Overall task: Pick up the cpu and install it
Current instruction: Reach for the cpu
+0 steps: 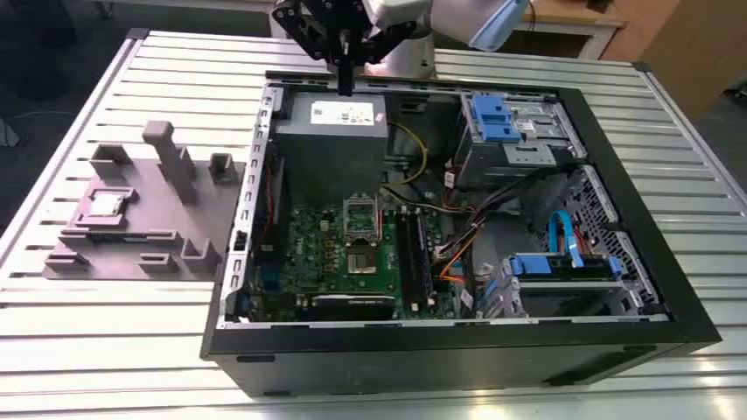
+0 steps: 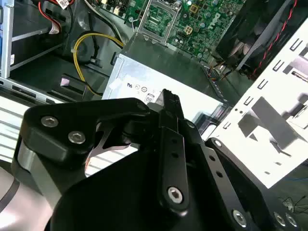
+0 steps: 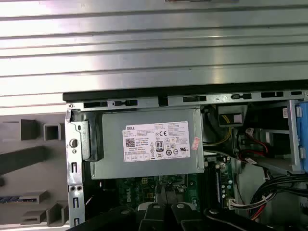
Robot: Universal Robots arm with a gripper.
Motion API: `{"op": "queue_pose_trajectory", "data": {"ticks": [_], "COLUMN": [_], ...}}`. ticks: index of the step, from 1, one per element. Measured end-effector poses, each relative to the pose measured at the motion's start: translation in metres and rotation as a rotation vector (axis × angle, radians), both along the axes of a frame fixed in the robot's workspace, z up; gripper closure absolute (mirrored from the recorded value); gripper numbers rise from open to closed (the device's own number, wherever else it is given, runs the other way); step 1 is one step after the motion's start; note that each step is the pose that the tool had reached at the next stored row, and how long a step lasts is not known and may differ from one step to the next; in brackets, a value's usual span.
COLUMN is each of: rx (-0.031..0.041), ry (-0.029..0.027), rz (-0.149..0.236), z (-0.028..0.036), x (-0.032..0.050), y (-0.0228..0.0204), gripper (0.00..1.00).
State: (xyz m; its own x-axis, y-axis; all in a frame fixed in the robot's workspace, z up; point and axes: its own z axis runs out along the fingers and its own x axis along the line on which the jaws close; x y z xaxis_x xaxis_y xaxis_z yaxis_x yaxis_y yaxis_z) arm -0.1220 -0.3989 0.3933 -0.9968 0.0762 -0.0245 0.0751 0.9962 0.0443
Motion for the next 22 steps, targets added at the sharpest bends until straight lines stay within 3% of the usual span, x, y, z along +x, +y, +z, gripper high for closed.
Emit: {"op": "queue_pose_trajectory", "data": {"ticks": [18,20,22], "rx": [0.0000,0.0000,0.0000], "ry": [0.0000,0.0000,0.0000], "rz": [0.000,0.000,0.000], "z": [0.0000,-0.0005,-0.0005], "x": [-0.0048,-0.0157,-0.0159], "y": [0.0000,0.0000,0.0000], "gripper": [0.90,0.90,0.90]}}
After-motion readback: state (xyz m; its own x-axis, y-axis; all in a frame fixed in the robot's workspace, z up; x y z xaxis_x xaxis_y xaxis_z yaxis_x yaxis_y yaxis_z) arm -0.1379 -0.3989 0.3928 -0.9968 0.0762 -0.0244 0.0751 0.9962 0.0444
